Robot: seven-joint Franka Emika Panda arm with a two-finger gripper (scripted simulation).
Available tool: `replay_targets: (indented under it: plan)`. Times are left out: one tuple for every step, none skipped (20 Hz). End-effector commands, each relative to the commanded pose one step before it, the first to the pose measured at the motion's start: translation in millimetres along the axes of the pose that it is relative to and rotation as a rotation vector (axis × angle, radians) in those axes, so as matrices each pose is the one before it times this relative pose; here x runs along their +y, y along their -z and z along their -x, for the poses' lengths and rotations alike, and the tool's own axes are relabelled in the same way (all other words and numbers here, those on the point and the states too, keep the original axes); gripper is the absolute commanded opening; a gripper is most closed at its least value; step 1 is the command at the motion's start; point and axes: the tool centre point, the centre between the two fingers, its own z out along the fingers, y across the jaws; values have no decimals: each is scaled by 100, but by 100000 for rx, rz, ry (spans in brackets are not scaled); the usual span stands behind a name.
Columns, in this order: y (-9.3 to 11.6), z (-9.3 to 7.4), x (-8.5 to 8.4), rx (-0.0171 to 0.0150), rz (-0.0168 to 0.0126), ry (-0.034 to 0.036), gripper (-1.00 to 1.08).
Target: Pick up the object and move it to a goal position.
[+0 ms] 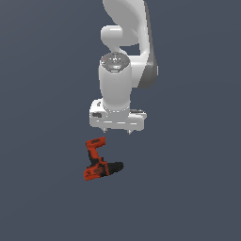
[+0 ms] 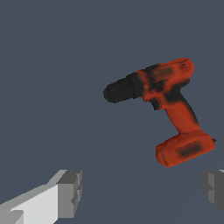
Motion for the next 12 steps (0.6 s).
replay_targets:
  plan:
    - [-410,-514,142,-562,404,-4292,108]
    - [-189,-245,55,-245,207,-2015,108]
    - [-204,-261,53,-255,234,-2149,108]
    - [-218,-276,49,-264,262,-2281,108]
    - [-233,-290,45,-270,294,-2412,108]
    - [-248,-304,39,-274,327,-2542,108]
    - [-261,-315,31,-274,360,-2650,108]
    - [-265,-314,22,-261,381,-2661,108]
    - [-267,-310,12,-246,399,-2653,108]
    - [-268,-306,2,-230,415,-2644,108]
    - [-270,-302,-8,-214,431,-2635,108]
    - [-271,-297,-18,-196,446,-2625,108]
